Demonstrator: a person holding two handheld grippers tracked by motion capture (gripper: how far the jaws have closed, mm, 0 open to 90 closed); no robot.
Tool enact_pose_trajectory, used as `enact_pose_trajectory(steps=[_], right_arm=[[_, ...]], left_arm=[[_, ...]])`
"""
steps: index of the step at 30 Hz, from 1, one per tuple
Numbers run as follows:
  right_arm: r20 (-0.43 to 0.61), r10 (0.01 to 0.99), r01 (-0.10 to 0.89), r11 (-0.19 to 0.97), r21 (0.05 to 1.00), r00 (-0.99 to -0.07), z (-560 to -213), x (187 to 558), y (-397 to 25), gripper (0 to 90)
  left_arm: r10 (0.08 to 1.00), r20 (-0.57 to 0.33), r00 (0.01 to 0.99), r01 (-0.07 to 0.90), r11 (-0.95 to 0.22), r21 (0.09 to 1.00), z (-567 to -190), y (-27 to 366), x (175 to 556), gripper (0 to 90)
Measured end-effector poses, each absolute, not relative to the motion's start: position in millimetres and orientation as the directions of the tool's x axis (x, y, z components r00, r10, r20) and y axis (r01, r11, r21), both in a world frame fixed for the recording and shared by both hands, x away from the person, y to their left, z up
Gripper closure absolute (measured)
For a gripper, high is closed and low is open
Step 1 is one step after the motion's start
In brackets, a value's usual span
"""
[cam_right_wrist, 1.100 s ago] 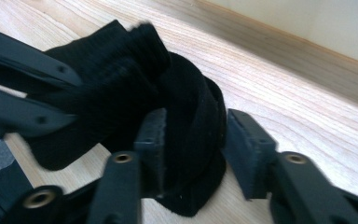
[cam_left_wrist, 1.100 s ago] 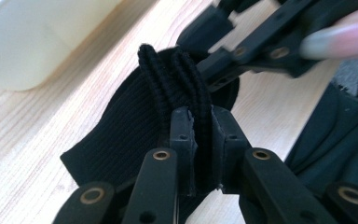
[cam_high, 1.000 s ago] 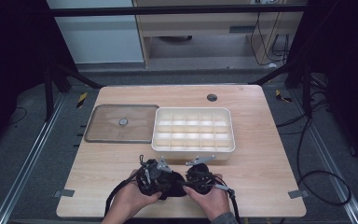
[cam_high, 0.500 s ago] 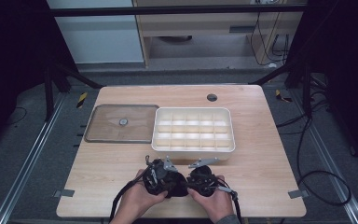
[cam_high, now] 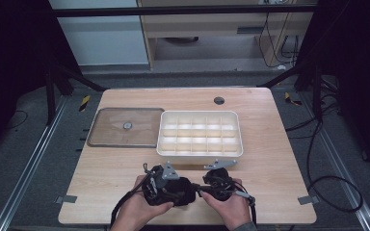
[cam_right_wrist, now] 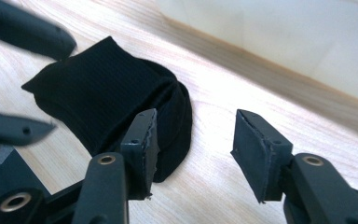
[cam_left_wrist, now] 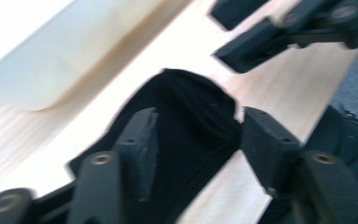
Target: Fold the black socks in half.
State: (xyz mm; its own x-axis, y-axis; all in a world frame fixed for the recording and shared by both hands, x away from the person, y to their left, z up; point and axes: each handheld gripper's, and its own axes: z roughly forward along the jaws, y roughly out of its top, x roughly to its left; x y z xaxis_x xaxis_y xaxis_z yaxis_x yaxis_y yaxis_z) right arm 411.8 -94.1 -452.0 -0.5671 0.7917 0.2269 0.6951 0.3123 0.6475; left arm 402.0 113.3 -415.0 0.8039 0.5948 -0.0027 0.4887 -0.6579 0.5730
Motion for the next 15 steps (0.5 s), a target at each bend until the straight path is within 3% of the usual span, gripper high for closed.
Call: enact_pose_trajectory(steps=[8, 15], right_arm=[[0.228, 0.788, 0.695, 0.317, 0.645, -0.571, -446, 414, -87, 38.9], [0.194, 0.795, 0.693, 0.346, 0.633, -0.574, -440, 416, -82, 36.3]], left_arm=[[0.648, -0.003, 0.761, 0.523, -0.612, 0.593, -413, 138, 409, 14.4], [0.642, -0.036, 0.766, 0.532, -0.602, 0.595, -416, 161, 410, 7.6]])
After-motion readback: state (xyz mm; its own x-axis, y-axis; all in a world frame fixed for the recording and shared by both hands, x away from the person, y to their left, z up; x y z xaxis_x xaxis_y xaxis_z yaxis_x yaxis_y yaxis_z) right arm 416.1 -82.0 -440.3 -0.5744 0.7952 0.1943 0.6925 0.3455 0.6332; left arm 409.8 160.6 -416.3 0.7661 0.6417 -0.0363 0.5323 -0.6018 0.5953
